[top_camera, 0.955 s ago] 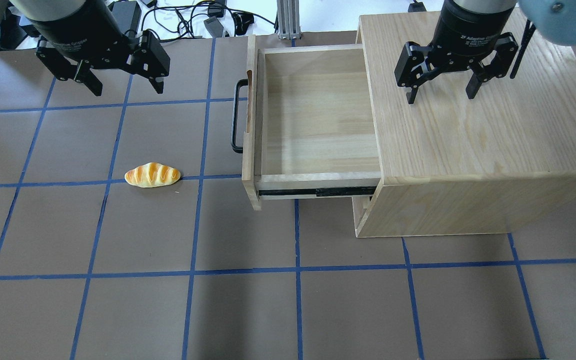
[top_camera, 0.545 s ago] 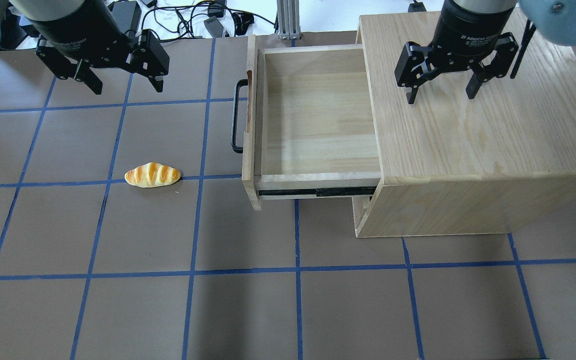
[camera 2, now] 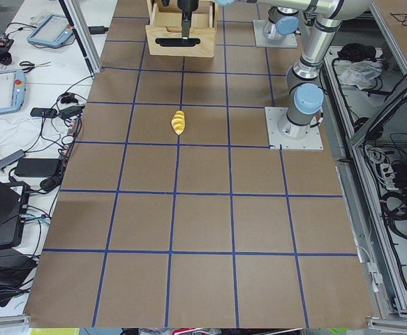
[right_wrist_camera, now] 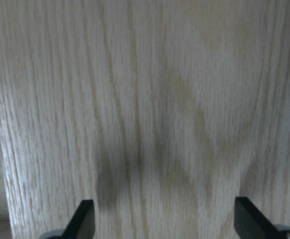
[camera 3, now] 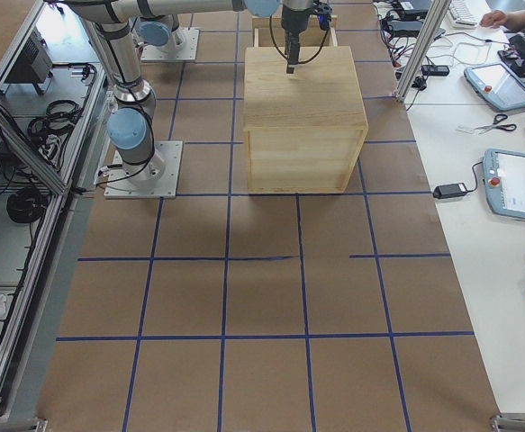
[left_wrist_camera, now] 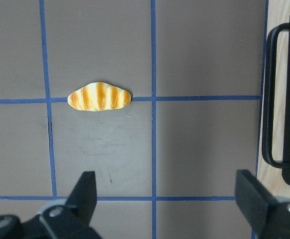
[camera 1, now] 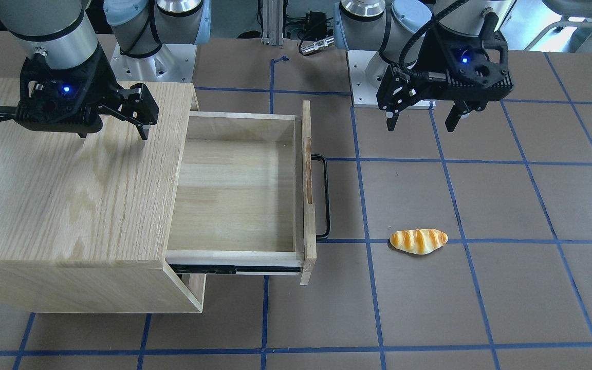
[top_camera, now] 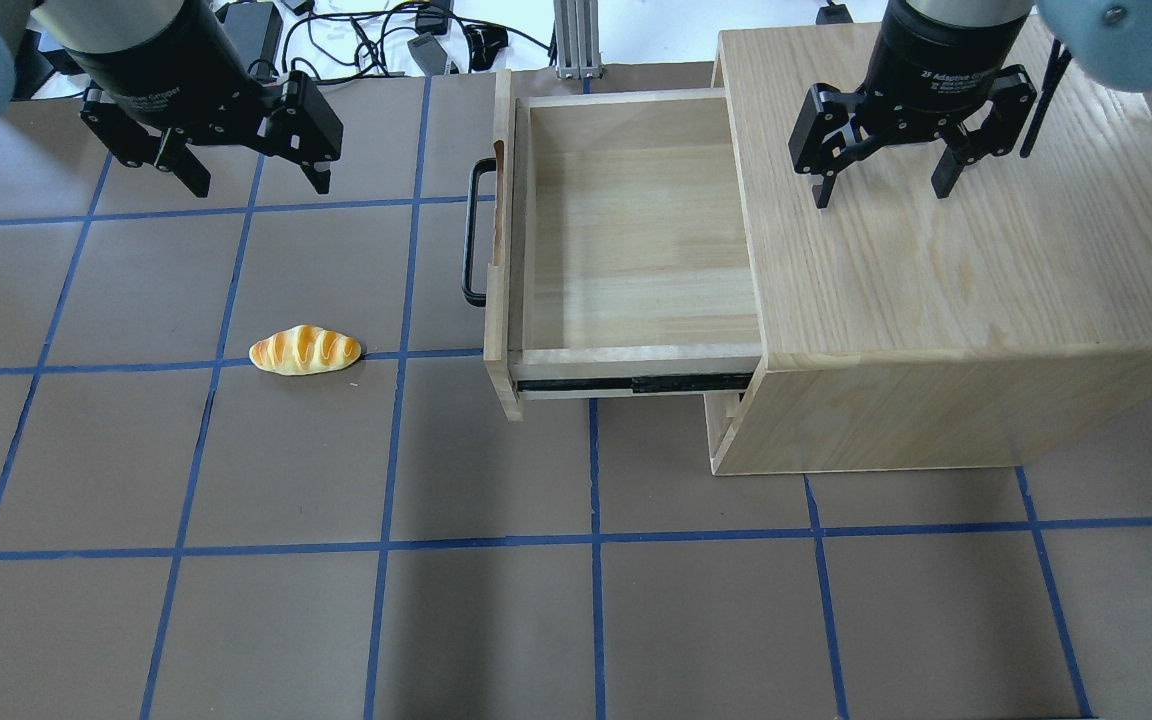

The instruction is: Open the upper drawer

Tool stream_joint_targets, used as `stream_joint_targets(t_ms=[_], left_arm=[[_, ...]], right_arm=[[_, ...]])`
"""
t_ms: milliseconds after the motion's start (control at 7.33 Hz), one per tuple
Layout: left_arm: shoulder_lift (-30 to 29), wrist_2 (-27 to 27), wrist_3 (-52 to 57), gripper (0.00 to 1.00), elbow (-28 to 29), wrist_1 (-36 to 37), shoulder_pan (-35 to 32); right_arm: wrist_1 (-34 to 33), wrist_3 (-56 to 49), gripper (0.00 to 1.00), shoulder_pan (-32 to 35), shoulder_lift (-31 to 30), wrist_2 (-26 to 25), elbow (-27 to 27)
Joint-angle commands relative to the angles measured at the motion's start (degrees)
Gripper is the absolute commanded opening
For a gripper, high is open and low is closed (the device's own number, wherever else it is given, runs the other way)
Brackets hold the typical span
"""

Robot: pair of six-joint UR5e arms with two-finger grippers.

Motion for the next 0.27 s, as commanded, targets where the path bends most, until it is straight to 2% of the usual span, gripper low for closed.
stream_joint_targets(t_ms=[0, 136], left_arm=[[0.0, -0.02, 0.16, 1.0, -0.1, 0.0, 0.01], [-0.09, 0.06, 0.16, 1.0, -0.1, 0.0, 0.01]], right_arm=[[0.0, 0.0, 1.0, 0.0, 0.0, 0.0, 0.0], [0.0, 0.0, 1.0, 0.0, 0.0, 0.0, 0.0]])
